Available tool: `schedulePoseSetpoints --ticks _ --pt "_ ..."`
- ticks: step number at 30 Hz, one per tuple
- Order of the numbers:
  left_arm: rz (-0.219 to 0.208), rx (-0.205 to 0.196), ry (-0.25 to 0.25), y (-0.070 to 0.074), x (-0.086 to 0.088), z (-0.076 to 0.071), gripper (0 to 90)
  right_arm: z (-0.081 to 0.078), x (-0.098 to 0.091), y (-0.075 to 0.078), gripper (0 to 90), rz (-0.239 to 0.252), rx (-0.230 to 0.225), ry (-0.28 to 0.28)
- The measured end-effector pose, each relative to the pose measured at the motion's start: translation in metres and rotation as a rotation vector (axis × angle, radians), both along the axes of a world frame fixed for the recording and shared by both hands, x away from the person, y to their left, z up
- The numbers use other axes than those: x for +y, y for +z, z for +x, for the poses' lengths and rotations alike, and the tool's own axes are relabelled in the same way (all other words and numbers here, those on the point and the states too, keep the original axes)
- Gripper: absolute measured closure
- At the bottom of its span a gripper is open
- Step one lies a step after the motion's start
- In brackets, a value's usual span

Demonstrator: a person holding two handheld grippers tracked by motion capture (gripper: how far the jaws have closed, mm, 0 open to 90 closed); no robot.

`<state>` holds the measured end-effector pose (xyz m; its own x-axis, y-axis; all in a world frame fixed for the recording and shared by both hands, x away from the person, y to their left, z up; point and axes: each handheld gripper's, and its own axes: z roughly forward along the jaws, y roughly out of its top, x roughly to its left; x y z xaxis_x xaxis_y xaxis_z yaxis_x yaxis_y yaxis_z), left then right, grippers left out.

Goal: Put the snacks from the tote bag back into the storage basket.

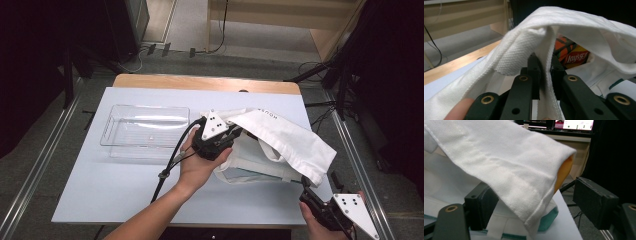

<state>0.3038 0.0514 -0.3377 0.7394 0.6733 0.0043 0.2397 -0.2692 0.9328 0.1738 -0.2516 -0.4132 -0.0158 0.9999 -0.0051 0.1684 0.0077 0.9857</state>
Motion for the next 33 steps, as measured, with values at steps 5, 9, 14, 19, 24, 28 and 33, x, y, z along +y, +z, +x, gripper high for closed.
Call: schedulePoseSetpoints --ticks 5,9,14,19,24,28,33 --pt "0.017 -0.032 0.015 0.004 0.001 -0.004 79.4 0.000 -0.003 0.008 20.4 -0.091 -0.035 -0.028" --pt "0.016 -0.074 0.058 0.010 0.006 -0.010 69.3 0.003 -0.011 0.011 50.4 -0.064 -0.048 0.089" --pt "0.075 -0.115 0.108 0.004 0.003 -0.017 58.5 0.006 -0.011 0.012 64.3 -0.063 -0.050 0.094" --pt "0.060 -0.123 0.100 -0.003 0.004 -0.030 49.1 0.007 -0.014 0.016 68.7 -0.026 -0.054 0.089" --pt "0.030 -0.125 0.088 -0.008 0.013 -0.037 45.4 0.008 -0.016 0.017 73.1 -0.023 -0.058 0.089" --pt "-0.005 -0.141 0.154 -0.011 0.021 -0.036 36.6 0.009 -0.016 0.018 76.1 -0.022 -0.060 0.099" --pt "-0.047 -0.122 0.212 -0.014 0.033 -0.027 28.1 0.009 -0.021 0.021 79.8 0.015 -0.064 0.099"
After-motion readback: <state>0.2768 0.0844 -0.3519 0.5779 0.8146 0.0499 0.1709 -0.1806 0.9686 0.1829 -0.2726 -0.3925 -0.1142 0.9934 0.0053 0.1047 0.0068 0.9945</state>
